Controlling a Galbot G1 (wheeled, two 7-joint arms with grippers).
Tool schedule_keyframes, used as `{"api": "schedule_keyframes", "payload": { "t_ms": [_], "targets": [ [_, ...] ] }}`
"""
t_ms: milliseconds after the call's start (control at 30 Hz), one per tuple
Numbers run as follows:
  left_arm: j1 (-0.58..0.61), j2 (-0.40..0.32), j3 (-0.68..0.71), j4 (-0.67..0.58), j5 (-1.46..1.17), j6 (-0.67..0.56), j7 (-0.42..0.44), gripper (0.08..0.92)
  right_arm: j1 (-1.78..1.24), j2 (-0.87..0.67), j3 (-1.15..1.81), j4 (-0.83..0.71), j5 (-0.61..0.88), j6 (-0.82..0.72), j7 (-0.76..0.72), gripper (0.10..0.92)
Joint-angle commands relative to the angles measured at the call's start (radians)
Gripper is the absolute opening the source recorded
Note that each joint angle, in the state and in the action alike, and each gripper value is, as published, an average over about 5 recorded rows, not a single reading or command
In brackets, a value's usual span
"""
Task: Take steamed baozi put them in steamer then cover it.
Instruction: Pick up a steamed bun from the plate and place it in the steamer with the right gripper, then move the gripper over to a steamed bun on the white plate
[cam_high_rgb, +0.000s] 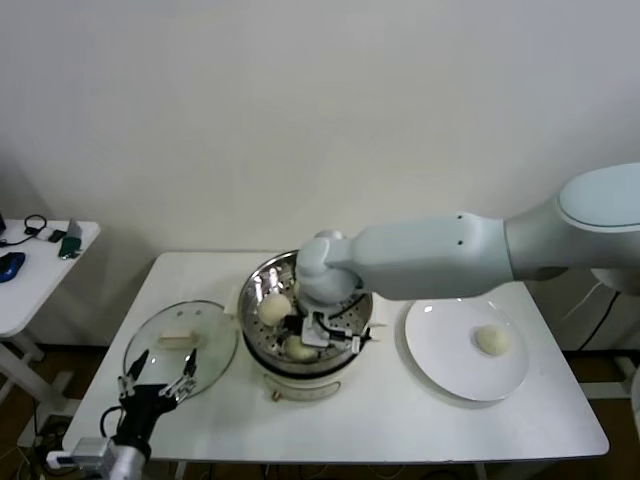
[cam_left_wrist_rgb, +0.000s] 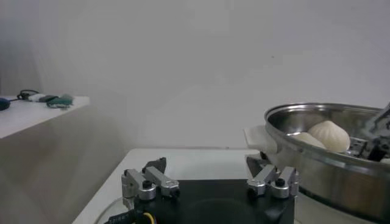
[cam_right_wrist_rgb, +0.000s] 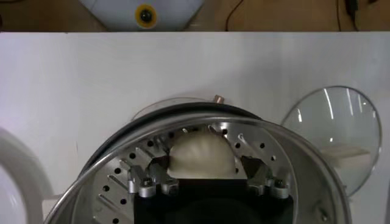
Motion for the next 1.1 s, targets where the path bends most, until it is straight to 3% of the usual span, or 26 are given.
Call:
{"api": "schedule_keyframes", "payload": {
  "t_ms": [33, 133, 333, 500, 633, 833, 1100],
  "targets": [
    [0.000, -0.001, 0.001, 0.000, 0.001, -0.001, 0.001, 0.823, 0.027, -0.027, 0.028, -0.009, 0.036, 0.019, -0.015, 0.815],
    [0.000, -0.002, 0.002, -0.002, 0.004, 0.000, 0.001, 0.823, 0.104, -0.080, 0.040, -0.017, 0.133, 0.049, -0.111, 0.822],
    [-0.003, 0.004, -0.002, 0.001, 0.003, 0.001, 0.002, 0.823, 0.307, -0.234, -0.009, -0.107, 0.474, 0.070, -0.342, 0.823],
    [-0.010, 0.005, 0.001, 0.006, 0.002, 0.002, 0.003, 0.823, 0.417, -0.384, -0.121, -0.222, 0.628, 0.000, -0.381, 0.823],
    [-0.015, 0.006, 0.008, 0.007, 0.002, 0.004, 0.004, 0.823, 0.446, -0.530, -0.257, -0.262, 0.628, -0.113, -0.314, 0.823],
    [-0.030, 0.011, 0.015, 0.012, 0.000, 0.008, 0.008, 0.823, 0.389, -0.740, -0.361, -0.189, 0.590, -0.258, -0.239, 0.823],
    [-0.038, 0.012, 0.018, 0.025, 0.000, 0.007, 0.008, 0.823, 0.136, -0.831, -0.264, -0.218, 0.358, -0.272, -0.161, 0.823]
  ]
}}
